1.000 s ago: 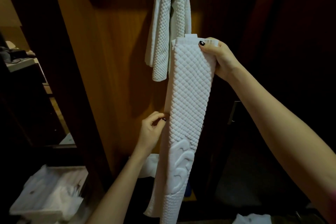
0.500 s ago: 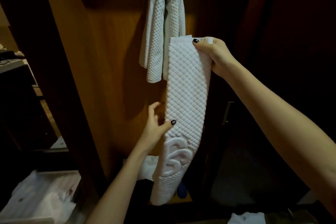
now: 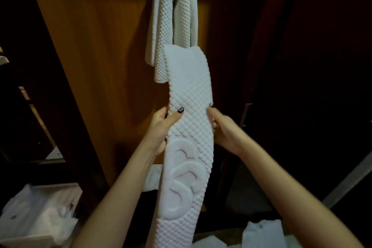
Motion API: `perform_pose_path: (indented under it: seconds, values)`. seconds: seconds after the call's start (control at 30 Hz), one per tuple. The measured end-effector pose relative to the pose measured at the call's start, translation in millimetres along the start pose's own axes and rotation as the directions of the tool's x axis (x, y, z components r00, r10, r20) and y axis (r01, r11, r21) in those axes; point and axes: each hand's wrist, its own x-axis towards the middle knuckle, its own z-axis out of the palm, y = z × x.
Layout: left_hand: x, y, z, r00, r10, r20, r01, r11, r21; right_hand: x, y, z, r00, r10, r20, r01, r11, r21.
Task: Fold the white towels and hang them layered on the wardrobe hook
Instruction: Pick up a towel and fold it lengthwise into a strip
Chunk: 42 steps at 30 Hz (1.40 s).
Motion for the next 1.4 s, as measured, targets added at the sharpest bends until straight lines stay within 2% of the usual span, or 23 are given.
perform_pose_path:
  seconds: [0.13,0.27,0.33,0.43,0.57,0.67,0.77,0.87,0.97,1.17,1.4]
  values:
    - [5.2,13.8,1.5,0.998,0.056,-0.002,-0.056,0.994,0.093,-17.9,17.6,1.2,0.993,-0.064,0.104,0.055,0.995,0.085]
    - [7.3,30.7,0.5,0.986,0.166,0.03,-0.166,0.917,0.364,-18.0,11.7,12.2,0.974,-0.016,0.224,-0.015,0.991,0.136]
    - [8.6,37.4,0.6,0.979,0.201,0.038,-0.198,0.89,0.411,-15.1,7.7,16.6,0.98,-0.035,0.198,0.007,0.991,0.136]
    - [8.0,42.8,-1.9,0.969,0.246,0.033,-0.234,0.862,0.449,-10.6,-0.7,24.1,0.987,-0.074,0.143,0.036,0.967,0.251]
    - [-9.5,29.0,-17.7,0.979,0.202,0.036,-0.198,0.885,0.422,0.9,-11.6,23.9,0.993,-0.109,0.041,0.091,0.945,0.315]
    - [-25.1,6.8,-33.5,0.975,0.221,-0.025,-0.181,0.851,0.492,8.4,-17.2,19.1,0.997,-0.075,0.003,0.071,0.947,0.313]
    - [-32.8,-9.3,-38.2,0.987,0.159,0.006,-0.132,0.796,0.59,12.3,-16.5,14.9,1.0,-0.022,0.0,0.02,0.943,0.331]
    - [-36.7,-17.2,-38.4,0.995,0.099,0.012,-0.089,0.828,0.554,13.6,-14.7,12.8,1.0,0.008,0.02,-0.015,0.938,0.346]
    - [-35.1,-18.6,-41.5,0.995,0.097,0.025,-0.096,0.857,0.507,13.9,-14.0,8.3,0.998,0.018,0.052,-0.037,0.922,0.386]
    - [-29.6,-20.4,-35.7,0.992,0.002,0.127,-0.063,0.872,0.485,14.0,-15.8,-4.9,0.994,-0.007,0.109,-0.045,0.881,0.471]
    - [-20.2,-21.8,-21.6,0.981,0.19,0.03,-0.179,0.845,0.504,15.8,-31.4,-10.6,0.996,-0.049,0.077,0.012,0.906,0.422]
